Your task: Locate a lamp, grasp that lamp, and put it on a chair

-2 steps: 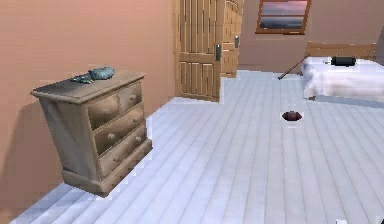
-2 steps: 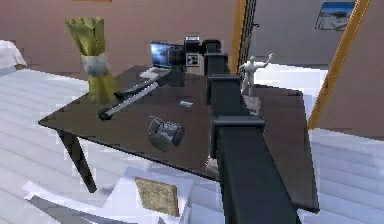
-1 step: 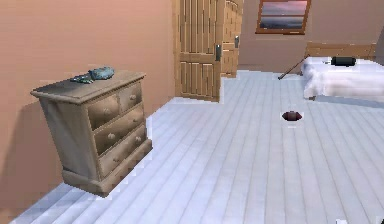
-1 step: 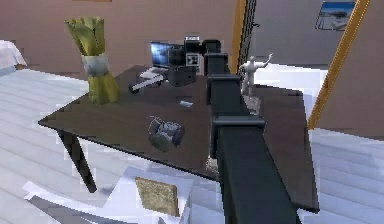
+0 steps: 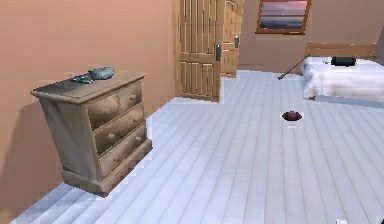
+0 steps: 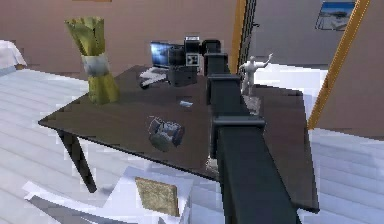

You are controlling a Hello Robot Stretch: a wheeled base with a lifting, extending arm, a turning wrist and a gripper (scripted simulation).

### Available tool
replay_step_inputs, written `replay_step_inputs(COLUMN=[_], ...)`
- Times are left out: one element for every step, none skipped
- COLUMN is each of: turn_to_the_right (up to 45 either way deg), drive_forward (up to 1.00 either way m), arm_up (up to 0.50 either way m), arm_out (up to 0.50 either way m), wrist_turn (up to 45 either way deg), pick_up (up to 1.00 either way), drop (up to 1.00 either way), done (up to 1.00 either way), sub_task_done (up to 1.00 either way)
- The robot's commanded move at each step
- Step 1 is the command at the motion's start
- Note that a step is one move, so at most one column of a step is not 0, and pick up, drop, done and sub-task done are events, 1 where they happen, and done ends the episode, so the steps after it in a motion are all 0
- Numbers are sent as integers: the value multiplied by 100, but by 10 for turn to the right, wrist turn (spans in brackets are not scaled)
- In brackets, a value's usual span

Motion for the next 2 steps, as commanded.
replay_step_inputs(turn_to_the_right=[0,0], drive_forward=[0,0], arm_up=[-28,0], arm_out=[0,0], wrist_turn=[0,0], pick_up=[0,100], drop=[0,0], done=[0,0], sub_task_done=[0,0])
